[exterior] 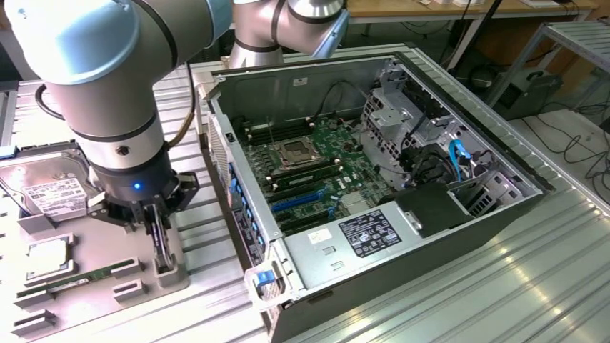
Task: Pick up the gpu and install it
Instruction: 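Pick up the gpu and move the gpu toward the slot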
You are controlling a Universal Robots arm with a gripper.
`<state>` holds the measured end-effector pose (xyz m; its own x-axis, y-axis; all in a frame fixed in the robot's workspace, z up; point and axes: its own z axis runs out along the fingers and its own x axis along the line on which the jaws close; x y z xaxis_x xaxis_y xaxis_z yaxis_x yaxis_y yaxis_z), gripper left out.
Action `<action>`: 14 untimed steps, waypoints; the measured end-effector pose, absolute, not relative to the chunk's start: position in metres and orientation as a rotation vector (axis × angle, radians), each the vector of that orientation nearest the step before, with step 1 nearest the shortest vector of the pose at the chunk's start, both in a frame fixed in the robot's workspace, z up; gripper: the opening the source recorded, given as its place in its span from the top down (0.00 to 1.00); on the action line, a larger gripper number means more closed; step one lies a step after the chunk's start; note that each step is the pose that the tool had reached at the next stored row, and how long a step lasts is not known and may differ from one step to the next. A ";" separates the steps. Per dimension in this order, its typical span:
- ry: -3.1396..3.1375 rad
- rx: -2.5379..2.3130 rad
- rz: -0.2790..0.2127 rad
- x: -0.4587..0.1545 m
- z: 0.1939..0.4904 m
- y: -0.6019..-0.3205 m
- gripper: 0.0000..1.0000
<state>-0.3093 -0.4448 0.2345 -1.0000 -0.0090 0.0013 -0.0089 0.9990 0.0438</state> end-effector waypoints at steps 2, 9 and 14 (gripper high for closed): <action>-3.139 0.014 -0.069 -0.309 0.239 -0.445 0.72; -3.139 0.014 -0.069 -0.309 0.240 -0.445 0.72; -3.139 0.014 -0.068 -0.309 0.241 -0.445 0.72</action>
